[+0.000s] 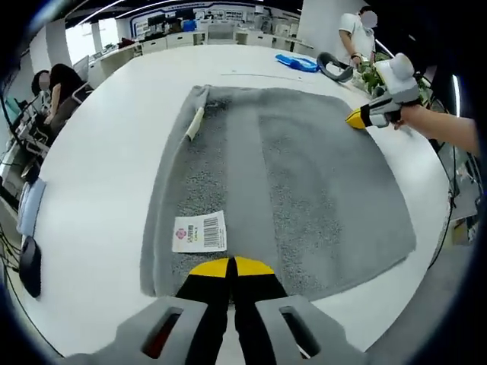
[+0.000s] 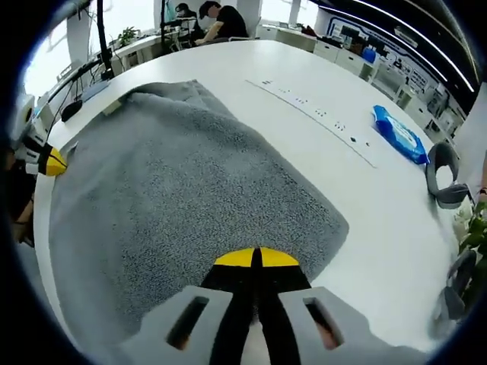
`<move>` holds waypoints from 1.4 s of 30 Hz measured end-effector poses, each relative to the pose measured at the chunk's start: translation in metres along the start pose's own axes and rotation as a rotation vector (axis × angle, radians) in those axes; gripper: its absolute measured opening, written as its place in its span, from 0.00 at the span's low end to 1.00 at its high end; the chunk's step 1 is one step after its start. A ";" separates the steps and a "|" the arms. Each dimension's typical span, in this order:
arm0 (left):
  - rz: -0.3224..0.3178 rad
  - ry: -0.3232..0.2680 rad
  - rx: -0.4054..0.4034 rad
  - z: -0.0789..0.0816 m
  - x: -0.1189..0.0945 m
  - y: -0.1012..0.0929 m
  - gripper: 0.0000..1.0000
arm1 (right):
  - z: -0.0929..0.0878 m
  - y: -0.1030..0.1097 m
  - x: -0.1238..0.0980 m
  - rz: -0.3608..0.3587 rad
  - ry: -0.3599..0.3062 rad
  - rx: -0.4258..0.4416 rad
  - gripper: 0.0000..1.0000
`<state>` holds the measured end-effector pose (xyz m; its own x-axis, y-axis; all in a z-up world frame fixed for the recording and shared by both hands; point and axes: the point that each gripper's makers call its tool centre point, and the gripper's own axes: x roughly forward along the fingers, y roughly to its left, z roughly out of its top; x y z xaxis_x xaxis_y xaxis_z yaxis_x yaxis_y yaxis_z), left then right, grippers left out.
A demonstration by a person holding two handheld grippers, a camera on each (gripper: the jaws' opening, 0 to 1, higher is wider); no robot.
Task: Fold the towel on the table until its edges align and the towel forms a compact rectangular stack.
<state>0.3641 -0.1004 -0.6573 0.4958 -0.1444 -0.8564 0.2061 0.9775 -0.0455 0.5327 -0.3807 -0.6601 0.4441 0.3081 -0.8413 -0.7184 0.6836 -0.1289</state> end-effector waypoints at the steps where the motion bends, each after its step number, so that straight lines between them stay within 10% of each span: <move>1: -0.002 0.004 0.003 0.000 0.000 -0.001 0.00 | -0.001 -0.001 -0.001 0.000 0.002 0.003 0.00; 42: -0.103 0.206 0.448 0.022 0.018 -0.037 0.00 | -0.090 0.004 -0.056 0.003 0.011 0.180 0.00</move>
<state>0.3840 -0.1422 -0.6595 0.2861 -0.1593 -0.9449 0.6093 0.7913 0.0511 0.4571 -0.4546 -0.6606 0.4360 0.3035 -0.8472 -0.6118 0.7903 -0.0318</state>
